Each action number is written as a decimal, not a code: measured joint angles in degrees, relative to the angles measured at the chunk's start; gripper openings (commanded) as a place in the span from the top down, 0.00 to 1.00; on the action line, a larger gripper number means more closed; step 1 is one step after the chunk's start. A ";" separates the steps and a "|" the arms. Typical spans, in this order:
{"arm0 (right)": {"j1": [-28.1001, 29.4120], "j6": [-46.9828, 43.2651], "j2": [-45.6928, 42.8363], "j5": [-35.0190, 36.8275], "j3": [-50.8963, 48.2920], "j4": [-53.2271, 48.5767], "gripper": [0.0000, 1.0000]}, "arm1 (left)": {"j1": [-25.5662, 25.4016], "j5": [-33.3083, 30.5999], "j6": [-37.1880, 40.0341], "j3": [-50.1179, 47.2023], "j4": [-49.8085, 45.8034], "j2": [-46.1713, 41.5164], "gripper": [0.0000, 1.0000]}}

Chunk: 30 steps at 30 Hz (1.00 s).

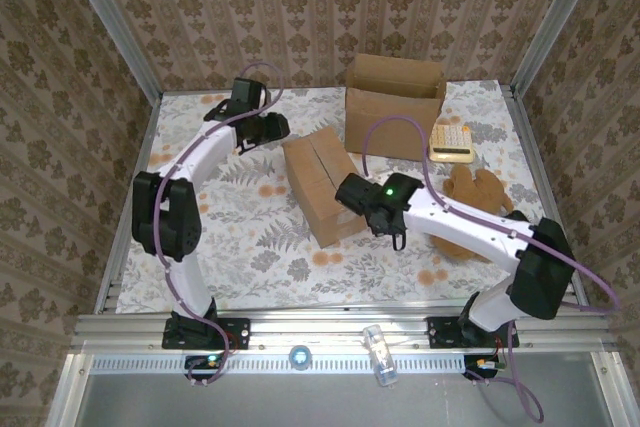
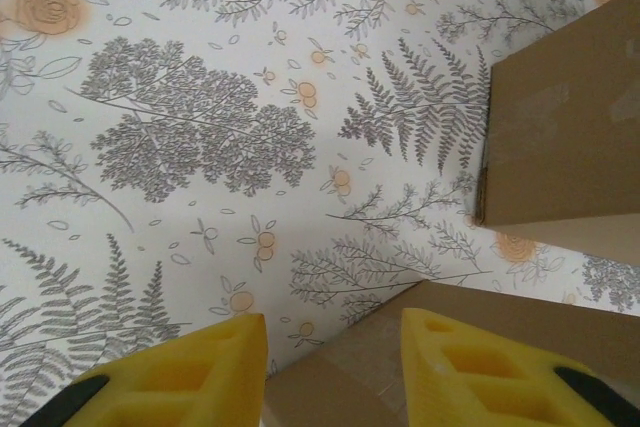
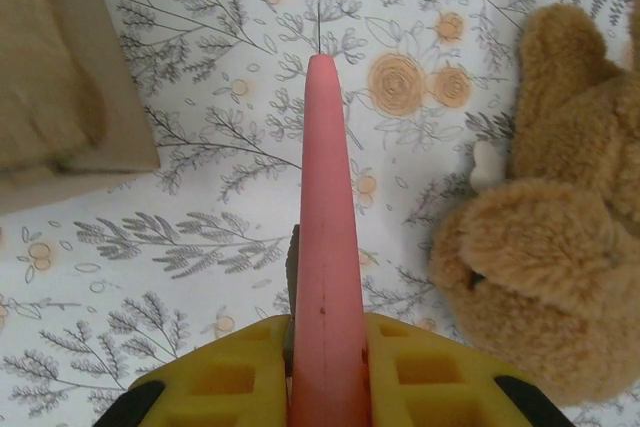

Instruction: Unpack the express box

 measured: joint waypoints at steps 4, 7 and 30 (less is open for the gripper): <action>-0.61 -1.49 2.60 -1.14 2.25 1.86 1.00 | -0.52 1.18 0.04 -0.13 0.20 0.42 0.63; -0.87 -2.43 4.22 -1.92 3.65 3.32 1.00 | -1.18 1.95 0.02 -1.53 1.42 0.39 0.64; -7.37 -10.95 11.63 -4.44 13.03 1.99 1.00 | -0.63 -5.07 -2.71 -24.00 5.31 -20.44 0.65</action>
